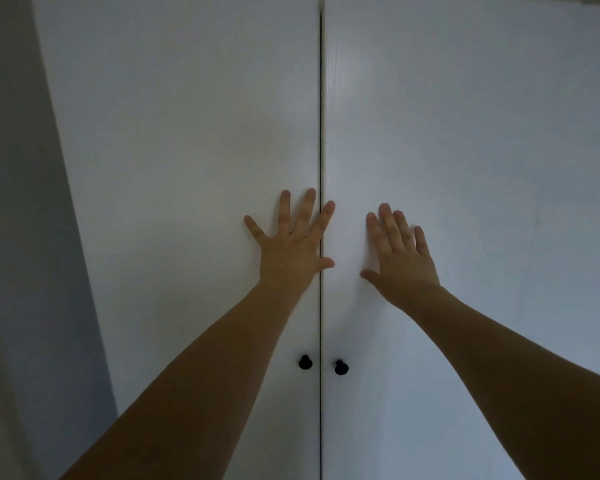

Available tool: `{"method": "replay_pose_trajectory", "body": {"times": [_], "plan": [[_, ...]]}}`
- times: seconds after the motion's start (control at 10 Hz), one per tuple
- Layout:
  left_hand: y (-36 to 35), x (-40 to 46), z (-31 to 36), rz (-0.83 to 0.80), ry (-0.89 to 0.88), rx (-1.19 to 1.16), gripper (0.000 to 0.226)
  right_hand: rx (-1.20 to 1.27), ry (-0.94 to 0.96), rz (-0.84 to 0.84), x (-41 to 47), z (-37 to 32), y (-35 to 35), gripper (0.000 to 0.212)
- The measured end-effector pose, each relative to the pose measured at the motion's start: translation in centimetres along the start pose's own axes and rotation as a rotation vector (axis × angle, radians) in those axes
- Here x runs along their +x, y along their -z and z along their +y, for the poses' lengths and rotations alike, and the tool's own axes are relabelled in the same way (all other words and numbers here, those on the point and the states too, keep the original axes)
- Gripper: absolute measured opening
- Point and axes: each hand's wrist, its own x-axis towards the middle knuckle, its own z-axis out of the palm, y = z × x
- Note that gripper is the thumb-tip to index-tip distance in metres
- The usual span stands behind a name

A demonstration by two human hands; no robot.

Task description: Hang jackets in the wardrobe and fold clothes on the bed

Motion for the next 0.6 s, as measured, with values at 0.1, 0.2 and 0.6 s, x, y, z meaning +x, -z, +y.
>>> {"method": "replay_pose_trajectory", "body": {"times": [0.1, 0.2, 0.6], "plan": [[-0.3, 0.4, 0.2, -0.025, 0.011, 0.002, 0.104, -0.002, -0.011, 0.003, 0.5, 0.0, -0.6, 0.105], [-0.4, 0.6, 0.5, -0.039, 0.013, 0.005, 0.101, -0.013, -0.015, 0.012, 0.8, 0.0, -1.1, 0.107], [0.7, -0.8, -1.0, 0.039, -0.083, 0.107, 0.078, 0.013, 0.077, 0.009, -0.7, -1.2, 1.9, 0.095]]}}
